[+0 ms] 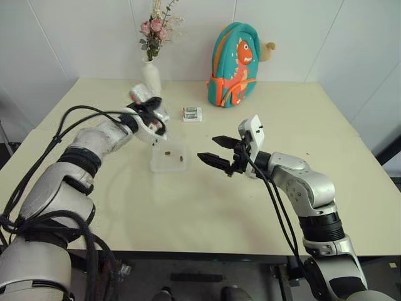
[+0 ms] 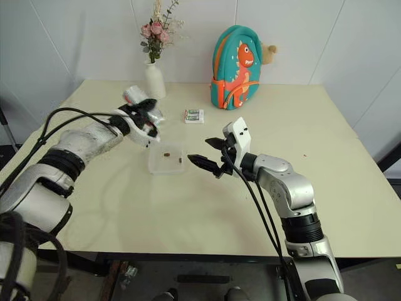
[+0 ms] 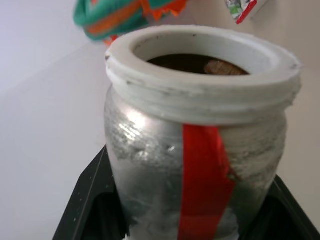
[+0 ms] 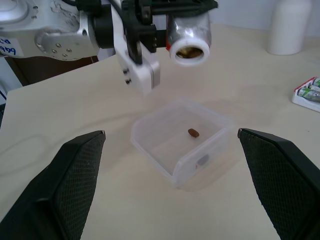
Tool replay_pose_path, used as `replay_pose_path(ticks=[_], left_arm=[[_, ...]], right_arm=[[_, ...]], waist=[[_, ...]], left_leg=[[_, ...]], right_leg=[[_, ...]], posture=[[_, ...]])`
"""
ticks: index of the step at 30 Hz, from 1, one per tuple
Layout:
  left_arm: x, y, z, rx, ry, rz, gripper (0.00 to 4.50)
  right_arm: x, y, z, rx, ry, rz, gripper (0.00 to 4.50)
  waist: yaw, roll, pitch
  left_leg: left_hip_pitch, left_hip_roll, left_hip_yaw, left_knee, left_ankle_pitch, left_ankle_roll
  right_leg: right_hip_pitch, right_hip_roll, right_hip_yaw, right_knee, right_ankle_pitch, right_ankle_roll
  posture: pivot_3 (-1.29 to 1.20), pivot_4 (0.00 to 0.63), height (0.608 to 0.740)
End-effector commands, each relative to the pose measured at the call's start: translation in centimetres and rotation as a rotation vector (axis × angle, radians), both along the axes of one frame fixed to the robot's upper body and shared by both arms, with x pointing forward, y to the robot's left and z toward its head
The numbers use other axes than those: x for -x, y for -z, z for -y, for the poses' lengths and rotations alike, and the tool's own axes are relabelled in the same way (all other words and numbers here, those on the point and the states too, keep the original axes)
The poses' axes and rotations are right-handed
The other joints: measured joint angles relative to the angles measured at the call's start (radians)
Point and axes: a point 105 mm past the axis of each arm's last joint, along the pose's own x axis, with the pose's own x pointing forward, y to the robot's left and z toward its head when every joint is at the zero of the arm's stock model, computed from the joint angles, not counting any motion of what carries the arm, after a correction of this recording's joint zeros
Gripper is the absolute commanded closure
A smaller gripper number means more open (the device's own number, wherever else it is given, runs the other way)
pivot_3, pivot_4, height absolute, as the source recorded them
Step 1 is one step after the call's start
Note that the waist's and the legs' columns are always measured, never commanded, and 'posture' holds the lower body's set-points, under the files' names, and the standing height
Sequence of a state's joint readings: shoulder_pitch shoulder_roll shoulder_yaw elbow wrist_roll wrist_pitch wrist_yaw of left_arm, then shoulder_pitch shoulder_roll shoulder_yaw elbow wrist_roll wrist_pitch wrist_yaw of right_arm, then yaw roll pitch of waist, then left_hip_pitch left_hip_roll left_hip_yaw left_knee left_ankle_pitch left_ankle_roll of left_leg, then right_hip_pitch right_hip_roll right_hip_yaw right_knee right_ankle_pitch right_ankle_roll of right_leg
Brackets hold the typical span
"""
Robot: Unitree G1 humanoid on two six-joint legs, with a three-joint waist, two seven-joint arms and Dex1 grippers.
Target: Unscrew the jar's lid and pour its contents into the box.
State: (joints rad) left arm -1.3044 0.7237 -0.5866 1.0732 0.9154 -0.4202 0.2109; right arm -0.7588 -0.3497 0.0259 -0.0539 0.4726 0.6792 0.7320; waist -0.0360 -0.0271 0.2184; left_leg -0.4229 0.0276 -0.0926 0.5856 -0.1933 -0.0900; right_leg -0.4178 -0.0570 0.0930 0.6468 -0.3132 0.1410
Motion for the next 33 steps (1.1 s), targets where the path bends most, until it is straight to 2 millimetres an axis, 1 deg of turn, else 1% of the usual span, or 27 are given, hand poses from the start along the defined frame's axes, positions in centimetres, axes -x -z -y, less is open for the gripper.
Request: replay_pose_path(ticks=[1,2,3,4,5,7,8,10,12,13,14,17,20,21,25,27,29,33], left_arm=[[0.4,-0.9,-3.1,0.533,-0.028,-0.159,2.52],[0.3,-1.2,-4.8,0.859,-0.048,-0.209,2.52],[0.3,-0.9,-5.7,1.083,-0.038,-0.263,2.52],[0.5,0.0,-7.4,1.321,-0.049,-0.324,2.52],[0.8,0.3,-8.9,1.473,-0.052,-0.318,2.52],[1.3,1.2,-11.3,1.666,-0.085,-0.274,2.52],[1.6,2.1,-12.7,1.770,-0.123,-0.246,2.52],[1.9,3.4,-13.8,1.882,-0.165,-0.228,2.52],[2.5,4.8,-15.0,2.008,-0.140,-0.185,2.52],[2.7,5.4,-15.3,2.044,-0.134,-0.176,2.52],[2.8,6.3,-15.3,2.013,-0.153,-0.189,2.52],[2.9,6.9,-14.4,1.940,-0.071,-0.212,2.52],[2.9,8.6,-13.9,1.900,-0.102,-0.239,2.52],[2.8,8.8,-13.5,1.965,-0.062,-0.259,2.52],[2.7,9.3,-12.3,1.886,-0.035,-0.339,2.52],[2.8,9.6,-12.5,1.901,-0.038,-0.343,2.52],[3.1,9.8,-13.0,1.946,-0.033,-0.336,1.80],[3.3,10.3,-13.1,1.924,-0.054,-0.356,0.65]], right_arm=[[0.9,-1.0,0.2,0.007,-0.019,0.061,0.03],[1.0,-0.9,0.3,0.016,-0.021,0.066,0.03],[1.1,-0.9,0.4,0.022,-0.022,0.069,0.03],[1.1,-0.9,0.5,0.031,-0.020,0.078,0.03],[1.1,-0.9,0.6,0.045,-0.019,0.089,0.03],[1.0,-0.8,0.8,0.083,-0.015,0.118,0.03],[0.9,-0.7,0.9,0.109,-0.015,0.133,0.03],[0.9,-0.5,1.1,0.136,-0.017,0.148,0.03],[0.9,-0.1,1.2,0.170,-0.032,0.180,0.03],[0.9,0.0,1.2,0.180,-0.040,0.192,0.03],[0.9,0.2,1.3,0.187,-0.039,0.196,0.03],[0.5,0.7,1.6,0.203,-0.026,0.202,0.03],[0.5,0.8,1.7,0.201,-0.026,0.203,0.03],[0.5,0.7,1.7,0.197,-0.027,0.204,0.03],[0.7,0.6,1.6,0.194,-0.028,0.206,0.03],[0.8,0.6,1.5,0.190,-0.029,0.205,0.03],[0.8,0.6,1.4,0.183,-0.030,0.202,0.00],[0.9,0.6,1.2,0.176,-0.035,0.199,0.00]], waist=[[0.000,0.000,0.000],[0.002,0.000,0.000],[0.003,0.000,0.000],[0.003,0.000,0.000],[0.000,0.000,0.000],[-0.009,0.000,0.000],[-0.013,0.000,0.000],[-0.020,0.000,0.000],[-0.022,0.000,0.000],[-0.022,-0.001,0.000],[-0.022,-0.001,0.000],[-0.019,-0.001,0.000],[-0.016,-0.001,0.000],[-0.016,-0.001,0.000],[-0.016,-0.001,0.000],[-0.018,-0.001,0.000],[-0.023,-0.001,0.000],[-0.023,-0.001,0.000]], left_leg=[[0.000,0.000,0.000,0.000,0.000,0.000],[0.000,0.000,0.000,0.001,0.000,0.000],[0.000,0.000,0.000,0.001,0.000,0.000],[-0.001,0.000,-0.001,0.002,0.000,0.000],[-0.001,0.000,-0.001,0.004,0.000,0.000],[-0.001,0.000,-0.001,0.005,0.000,0.000],[0.000,0.000,-0.001,0.005,0.000,0.000],[0.002,0.000,-0.002,0.006,0.000,0.000],[0.002,0.000,-0.003,0.008,0.000,0.001],[0.002,0.000,-0.003,0.009,0.000,0.001],[0.003,0.000,-0.003,0.009,0.000,0.001],[0.003,0.000,-0.003,0.010,0.001,0.000],[0.003,0.000,-0.003,0.010,0.002,-0.001],[0.003,0.000,-0.003,0.011,0.003,-0.001],[0.003,0.000,-0.003,0.011,0.003,-0.001],[0.003,0.000,-0.003,0.011,0.003,-0.001],[0.003,0.000,-0.003,0.010,0.003,-0.001],[0.004,0.000,-0.003,0.010,0.003,-0.001]], right_leg=[[0.000,0.000,0.000,0.000,0.000,0.000],[0.000,0.000,0.000,0.001,0.000,0.000],[0.000,0.000,0.000,0.001,0.000,-0.001],[0.000,0.000,-0.001,0.001,0.000,-0.001],[0.000,0.000,-0.001,0.002,0.000,-0.001],[0.001,0.000,-0.001,0.002,0.000,0.000],[0.002,0.000,-0.001,0.003,0.000,0.000],[0.003,0.000,-0.001,0.004,0.000,0.000],[0.003,0.000,-0.001,0.007,0.000,0.000],[0.003,0.000,-0.001,0.008,0.000,0.000],[0.003,0.000,-0.001,0.009,0.000,0.000],[0.004,0.000,-0.001,0.010,0.001,-0.001],[0.004,0.000,-0.001,0.010,0.002,-0.001],[0.004,0.000,-0.001,0.010,0.003,-0.001],[0.004,0.000,-0.001,0.010,0.003,-0.001],[0.004,0.000,-0.001,0.010,0.003,-0.001],[0.004,0.000,-0.001,0.010,0.003,-0.001],[0.004,0.000,-0.001,0.010,0.003,-0.001]], posture=[[0.00,0.150,0.740],[0.00,0.150,0.740],[0.00,0.150,0.740],[0.00,0.150,0.740],[0.00,0.150,0.740],[0.00,0.150,0.740],[0.00,0.150,0.740],[0.00,0.150,0.740],[0.00,0.150,0.740],[0.00,0.150,0.740],[0.00,0.150,0.740],[0.00,0.150,0.740],[0.00,0.150,0.740],[0.00,0.150,0.740],[0.00,0.150,0.740],[0.00,0.150,0.740],[0.00,0.150,0.740],[0.00,0.150,0.740]])
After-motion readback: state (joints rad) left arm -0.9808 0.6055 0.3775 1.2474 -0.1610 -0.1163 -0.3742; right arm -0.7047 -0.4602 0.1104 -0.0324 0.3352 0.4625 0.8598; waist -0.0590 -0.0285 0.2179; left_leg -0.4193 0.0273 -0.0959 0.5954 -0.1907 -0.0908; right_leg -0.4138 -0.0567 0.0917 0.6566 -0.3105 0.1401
